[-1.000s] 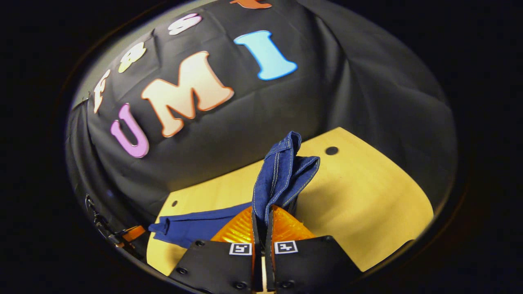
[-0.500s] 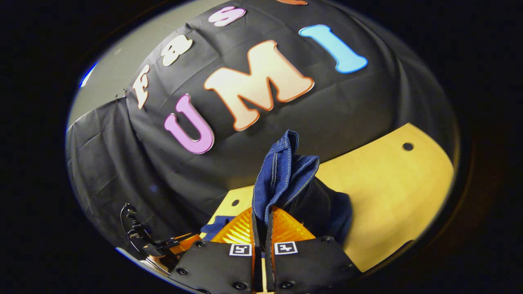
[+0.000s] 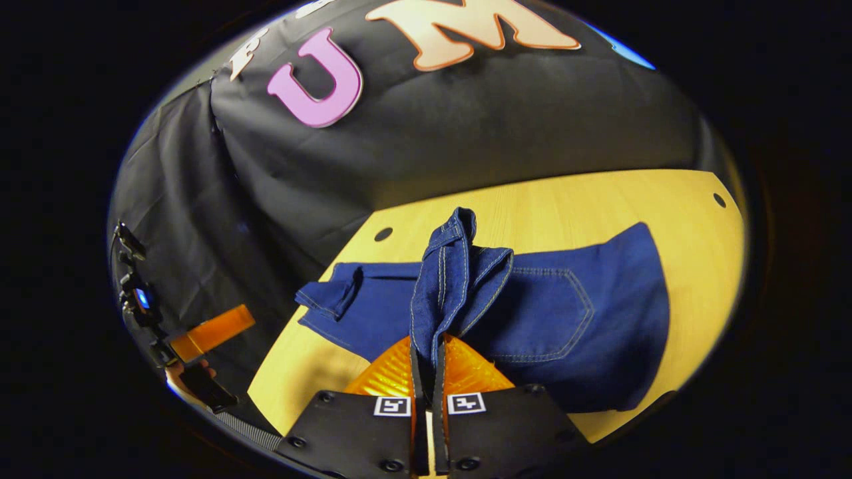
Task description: Grasp the waist and the cuffs of the jeans and fold them to make the two legs overlap; first hold the waist and fold one-third of the jeans toward the cuffs, then hold the cuffs and fold the remaining one-third in the same direction to finish folding.
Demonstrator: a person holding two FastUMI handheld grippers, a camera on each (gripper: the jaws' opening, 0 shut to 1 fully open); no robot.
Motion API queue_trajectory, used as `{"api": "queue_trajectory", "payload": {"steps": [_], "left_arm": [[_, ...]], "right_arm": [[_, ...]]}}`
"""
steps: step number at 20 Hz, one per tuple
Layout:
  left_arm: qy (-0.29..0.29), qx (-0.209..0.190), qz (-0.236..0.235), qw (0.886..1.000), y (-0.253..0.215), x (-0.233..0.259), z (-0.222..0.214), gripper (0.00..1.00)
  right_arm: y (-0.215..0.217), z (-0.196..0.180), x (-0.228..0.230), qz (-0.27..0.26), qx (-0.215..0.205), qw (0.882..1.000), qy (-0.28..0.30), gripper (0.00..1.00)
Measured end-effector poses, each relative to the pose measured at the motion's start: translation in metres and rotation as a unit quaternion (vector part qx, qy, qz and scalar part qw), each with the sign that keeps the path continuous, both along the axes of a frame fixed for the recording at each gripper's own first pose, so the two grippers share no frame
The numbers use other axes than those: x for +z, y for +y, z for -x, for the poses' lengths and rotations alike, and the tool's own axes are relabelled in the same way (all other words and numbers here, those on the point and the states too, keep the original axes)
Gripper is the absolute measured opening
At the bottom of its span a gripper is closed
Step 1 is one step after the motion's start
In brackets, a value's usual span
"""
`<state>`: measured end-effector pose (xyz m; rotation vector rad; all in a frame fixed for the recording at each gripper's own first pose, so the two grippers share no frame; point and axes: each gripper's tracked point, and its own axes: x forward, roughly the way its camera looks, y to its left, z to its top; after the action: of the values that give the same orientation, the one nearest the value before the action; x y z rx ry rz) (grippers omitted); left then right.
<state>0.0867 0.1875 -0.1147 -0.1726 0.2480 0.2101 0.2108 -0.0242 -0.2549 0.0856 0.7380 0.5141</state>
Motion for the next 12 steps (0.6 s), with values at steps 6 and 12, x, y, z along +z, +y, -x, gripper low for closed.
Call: {"api": "queue_trajectory", "payload": {"steps": [6,12], "left_arm": [[0.010,0.035,-0.007,0.999,0.046,-0.016,0.004,0.95],[0.035,0.060,0.009,0.998,0.096,-0.048,-0.016,0.95]], "right_arm": [[0.006,0.009,0.024,-0.047,0.015,0.999,0.012,0.75],[-0.032,0.008,0.071,-0.032,0.011,0.999,-0.031,0.98]]}}
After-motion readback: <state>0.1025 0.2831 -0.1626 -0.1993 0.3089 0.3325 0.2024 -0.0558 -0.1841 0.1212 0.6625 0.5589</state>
